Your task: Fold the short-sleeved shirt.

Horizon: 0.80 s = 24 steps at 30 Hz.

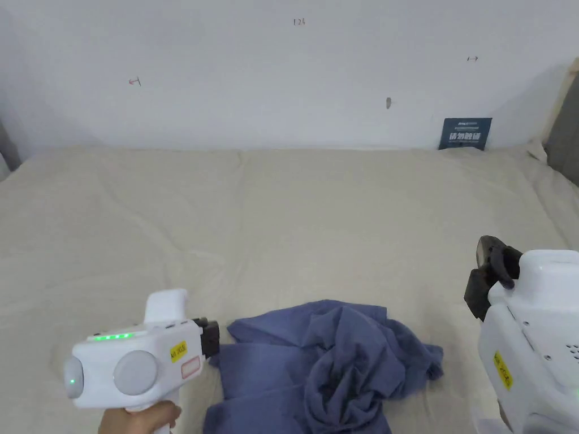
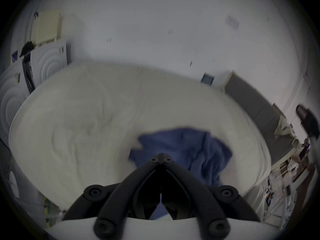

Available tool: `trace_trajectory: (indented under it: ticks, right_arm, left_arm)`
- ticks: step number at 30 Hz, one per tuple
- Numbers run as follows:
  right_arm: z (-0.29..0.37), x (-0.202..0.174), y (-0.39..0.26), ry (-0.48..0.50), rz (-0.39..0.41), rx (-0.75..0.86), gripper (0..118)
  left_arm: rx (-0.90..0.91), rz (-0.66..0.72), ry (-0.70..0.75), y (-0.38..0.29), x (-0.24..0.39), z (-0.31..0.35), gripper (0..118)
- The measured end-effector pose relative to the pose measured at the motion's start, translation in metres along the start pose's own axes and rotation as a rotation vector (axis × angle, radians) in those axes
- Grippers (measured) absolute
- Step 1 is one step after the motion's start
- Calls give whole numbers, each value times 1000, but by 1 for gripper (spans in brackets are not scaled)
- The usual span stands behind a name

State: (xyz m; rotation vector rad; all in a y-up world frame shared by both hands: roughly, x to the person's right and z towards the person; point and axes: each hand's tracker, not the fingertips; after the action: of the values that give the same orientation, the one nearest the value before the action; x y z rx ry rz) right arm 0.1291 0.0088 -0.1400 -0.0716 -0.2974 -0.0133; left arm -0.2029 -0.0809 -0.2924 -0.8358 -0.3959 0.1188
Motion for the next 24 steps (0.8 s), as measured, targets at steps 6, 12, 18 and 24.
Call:
trace_trajectory:
  ticks: [6, 12, 18, 24]
  right_arm:
    - [-5, 8, -16, -7, 8, -48, 0]
    - [-5, 6, -20, -6, 0, -76, 0]
    - [-7, -2, -24, 10, -1, -101, 0]
    - [-11, -4, -24, 19, -2, -122, 0]
  left_arm:
    - [-141, 45, 22, -68, -10, -30, 0]
    - [-268, 101, 89, -99, -16, -51, 88]
    - [-277, 119, 143, -108, -11, -69, 87]
    - [-294, -3, 231, -120, 7, -90, 51]
